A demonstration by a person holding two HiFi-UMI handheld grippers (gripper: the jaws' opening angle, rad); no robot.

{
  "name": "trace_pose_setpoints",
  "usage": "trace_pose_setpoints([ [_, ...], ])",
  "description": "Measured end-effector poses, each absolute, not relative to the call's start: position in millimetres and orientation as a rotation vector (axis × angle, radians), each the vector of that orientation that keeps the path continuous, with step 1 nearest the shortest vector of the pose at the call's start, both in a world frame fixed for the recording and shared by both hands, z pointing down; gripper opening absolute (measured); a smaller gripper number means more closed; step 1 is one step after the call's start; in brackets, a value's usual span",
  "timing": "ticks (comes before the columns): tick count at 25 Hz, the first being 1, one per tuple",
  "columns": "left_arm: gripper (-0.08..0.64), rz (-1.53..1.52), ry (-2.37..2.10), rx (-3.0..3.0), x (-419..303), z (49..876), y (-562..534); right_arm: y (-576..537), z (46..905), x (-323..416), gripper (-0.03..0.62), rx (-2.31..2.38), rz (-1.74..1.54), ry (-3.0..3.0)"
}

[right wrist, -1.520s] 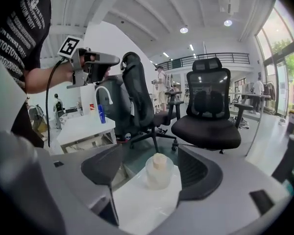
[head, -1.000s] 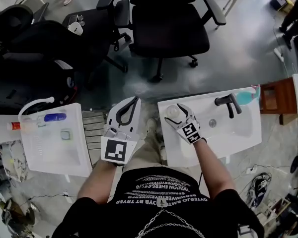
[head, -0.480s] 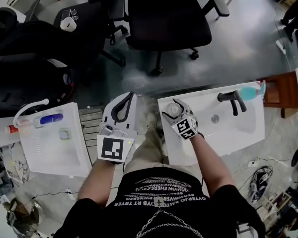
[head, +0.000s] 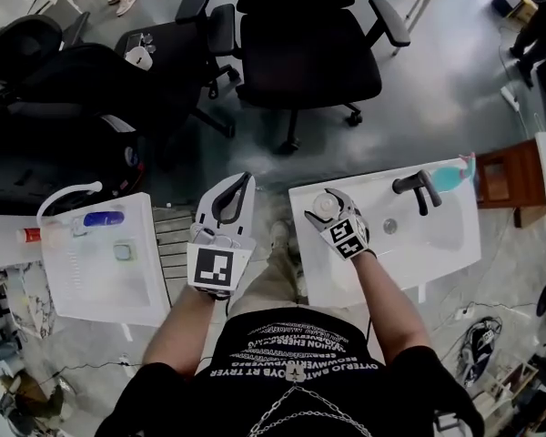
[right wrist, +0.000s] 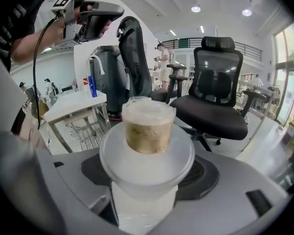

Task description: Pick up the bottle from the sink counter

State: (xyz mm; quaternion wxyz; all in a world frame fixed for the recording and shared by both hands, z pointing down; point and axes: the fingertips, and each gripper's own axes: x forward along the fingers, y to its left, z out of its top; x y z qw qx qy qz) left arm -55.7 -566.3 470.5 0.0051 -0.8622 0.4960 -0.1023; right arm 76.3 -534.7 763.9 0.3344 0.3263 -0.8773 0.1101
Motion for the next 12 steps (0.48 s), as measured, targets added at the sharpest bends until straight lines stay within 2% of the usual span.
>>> trace_pose_setpoints([
  [12,0.006,-0.266,1.583,-2.671,-45,424,-534,-533,627,85,0.334,0.955,0.270,-2.310],
])
